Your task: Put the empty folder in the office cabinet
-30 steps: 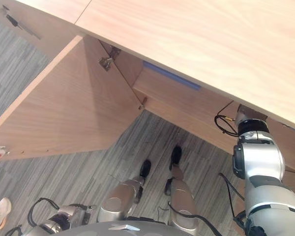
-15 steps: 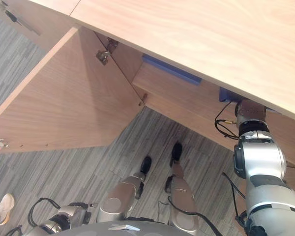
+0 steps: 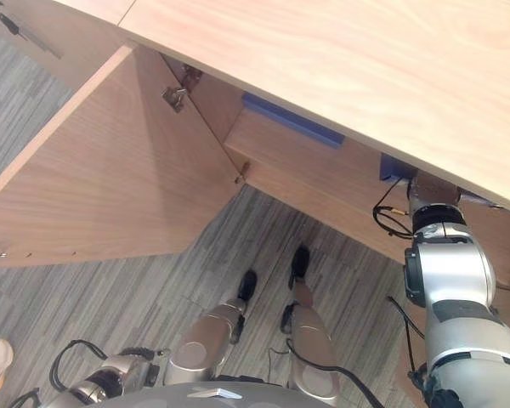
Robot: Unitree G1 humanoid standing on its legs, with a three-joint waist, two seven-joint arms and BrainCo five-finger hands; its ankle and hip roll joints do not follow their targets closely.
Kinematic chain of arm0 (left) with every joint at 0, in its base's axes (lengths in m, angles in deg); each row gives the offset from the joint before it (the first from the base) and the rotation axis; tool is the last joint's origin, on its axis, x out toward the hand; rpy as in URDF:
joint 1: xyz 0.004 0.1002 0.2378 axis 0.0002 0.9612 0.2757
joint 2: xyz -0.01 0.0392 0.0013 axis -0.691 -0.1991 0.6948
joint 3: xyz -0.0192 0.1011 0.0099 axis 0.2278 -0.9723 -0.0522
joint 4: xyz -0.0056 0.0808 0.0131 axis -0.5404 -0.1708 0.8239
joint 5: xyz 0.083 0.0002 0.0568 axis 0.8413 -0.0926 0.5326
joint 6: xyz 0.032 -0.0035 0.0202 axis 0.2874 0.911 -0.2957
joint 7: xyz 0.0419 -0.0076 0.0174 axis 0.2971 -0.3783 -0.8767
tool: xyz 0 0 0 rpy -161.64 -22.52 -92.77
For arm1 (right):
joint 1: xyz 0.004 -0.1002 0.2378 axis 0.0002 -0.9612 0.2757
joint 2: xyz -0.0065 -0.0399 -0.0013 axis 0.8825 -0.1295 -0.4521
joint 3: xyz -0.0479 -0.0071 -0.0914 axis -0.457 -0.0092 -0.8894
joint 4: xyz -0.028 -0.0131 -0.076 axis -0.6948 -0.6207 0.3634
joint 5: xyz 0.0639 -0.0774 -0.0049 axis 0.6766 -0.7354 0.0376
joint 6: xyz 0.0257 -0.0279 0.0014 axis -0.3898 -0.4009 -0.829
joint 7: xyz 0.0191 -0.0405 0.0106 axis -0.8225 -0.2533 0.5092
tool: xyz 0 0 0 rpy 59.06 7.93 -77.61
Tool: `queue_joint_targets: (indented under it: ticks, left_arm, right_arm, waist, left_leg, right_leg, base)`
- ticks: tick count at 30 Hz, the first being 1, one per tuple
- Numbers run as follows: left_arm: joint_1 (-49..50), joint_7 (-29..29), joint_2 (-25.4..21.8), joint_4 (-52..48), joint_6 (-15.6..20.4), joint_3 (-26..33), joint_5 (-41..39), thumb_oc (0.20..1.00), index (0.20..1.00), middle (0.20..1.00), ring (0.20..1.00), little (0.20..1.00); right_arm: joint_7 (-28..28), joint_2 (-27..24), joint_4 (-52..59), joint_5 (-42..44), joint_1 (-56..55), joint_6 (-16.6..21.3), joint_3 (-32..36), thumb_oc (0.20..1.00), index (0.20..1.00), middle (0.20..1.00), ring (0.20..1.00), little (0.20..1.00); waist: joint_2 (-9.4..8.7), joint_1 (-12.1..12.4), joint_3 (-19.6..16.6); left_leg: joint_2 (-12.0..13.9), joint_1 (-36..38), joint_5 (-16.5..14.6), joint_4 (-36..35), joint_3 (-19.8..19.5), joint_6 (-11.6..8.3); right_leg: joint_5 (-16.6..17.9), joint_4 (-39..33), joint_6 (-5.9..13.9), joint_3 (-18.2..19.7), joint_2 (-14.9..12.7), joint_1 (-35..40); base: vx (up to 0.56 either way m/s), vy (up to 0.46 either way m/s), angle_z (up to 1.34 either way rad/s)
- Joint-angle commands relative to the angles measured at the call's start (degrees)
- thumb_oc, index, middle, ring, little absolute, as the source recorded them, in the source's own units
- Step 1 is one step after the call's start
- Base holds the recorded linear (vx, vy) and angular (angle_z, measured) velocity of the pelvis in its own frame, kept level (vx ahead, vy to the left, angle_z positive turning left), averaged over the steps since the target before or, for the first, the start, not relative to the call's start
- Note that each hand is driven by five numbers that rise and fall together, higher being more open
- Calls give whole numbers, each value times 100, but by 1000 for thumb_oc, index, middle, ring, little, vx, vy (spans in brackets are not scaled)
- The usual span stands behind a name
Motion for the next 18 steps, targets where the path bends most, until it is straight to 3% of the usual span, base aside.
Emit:
queue_joint_targets:
  ticks: [1, 8, 18]
  left_arm:
    - [246, 229, -401, 5, -181, -193, -171, 1000, 1000, 1000, 1000, 1000]
    - [105, 253, -419, -87, -284, -164, -276, 1000, 1000, 1000, 1000, 1000]
    - [-53, 140, -393, -80, -306, -132, -307, 1000, 1000, 1000, 1000, 1000]
  right_arm:
    - [368, -434, -228, 77, 422, 12, -222, 200, 200, 200, 200, 200]
    - [1123, -323, -193, 44, 448, -246, -246, 200, 200, 200, 200, 200]
    - [1991, -179, 4, -131, 473, -36, -270, 200, 200, 200, 200, 200]
  waist:
    - [248, 194, -8]
    - [307, 141, 128]
    - [325, 55, 185]
  left_leg:
    - [797, 312, 81, -1011, -123, -369]
    - [774, 172, 109, -924, -86, -376]
    - [799, 53, 163, -871, 15, -417]
  right_leg:
    - [-830, -33, 574, 19, -311, 123]
    - [-871, -33, 546, 103, -284, 84]
    - [-933, -33, 472, 206, -205, 107]
  base:
    - [0, 0, 0]
    - [-8, 7, -5]
    - [-1, 20, -6]
